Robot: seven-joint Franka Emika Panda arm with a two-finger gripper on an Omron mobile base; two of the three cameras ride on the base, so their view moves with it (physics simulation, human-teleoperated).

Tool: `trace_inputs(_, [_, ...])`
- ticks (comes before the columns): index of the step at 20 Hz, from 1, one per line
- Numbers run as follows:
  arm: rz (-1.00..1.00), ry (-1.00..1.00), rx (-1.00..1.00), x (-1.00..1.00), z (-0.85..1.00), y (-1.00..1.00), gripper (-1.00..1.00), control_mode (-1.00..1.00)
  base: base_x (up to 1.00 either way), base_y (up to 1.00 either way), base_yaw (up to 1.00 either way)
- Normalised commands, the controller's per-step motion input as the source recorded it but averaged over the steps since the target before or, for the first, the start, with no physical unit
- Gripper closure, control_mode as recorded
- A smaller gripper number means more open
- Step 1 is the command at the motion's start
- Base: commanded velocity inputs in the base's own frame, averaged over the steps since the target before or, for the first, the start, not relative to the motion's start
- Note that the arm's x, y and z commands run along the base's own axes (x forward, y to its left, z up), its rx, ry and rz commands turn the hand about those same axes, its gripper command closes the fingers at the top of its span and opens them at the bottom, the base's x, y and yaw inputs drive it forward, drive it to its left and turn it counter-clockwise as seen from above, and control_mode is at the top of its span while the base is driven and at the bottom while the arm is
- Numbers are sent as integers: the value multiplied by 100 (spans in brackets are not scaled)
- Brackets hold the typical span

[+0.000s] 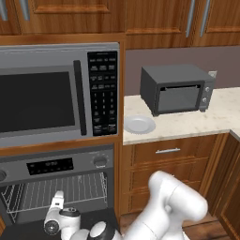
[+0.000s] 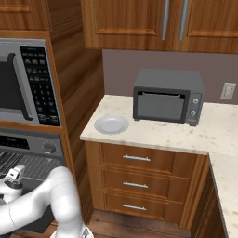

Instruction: Take the fish from the oven and place it on the plate on the counter.

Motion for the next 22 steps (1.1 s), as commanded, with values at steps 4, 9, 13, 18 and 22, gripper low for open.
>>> trace_inputs(4, [0,0,0,-90,-62,0,100,-100,0,0,0])
trace_inputs(9, [0,0,0,-92,-55,0,100,-100,0,0,0])
trace_inputs(13, [0,5,0,-87,-45,0,100,-100,0,0,0])
trace_inputs(18, [0,4,0,-89,-54,0,100,-100,0,0,0])
trace_inputs(22, [1,5,0,-99,-60,0,100,-100,0,0,0])
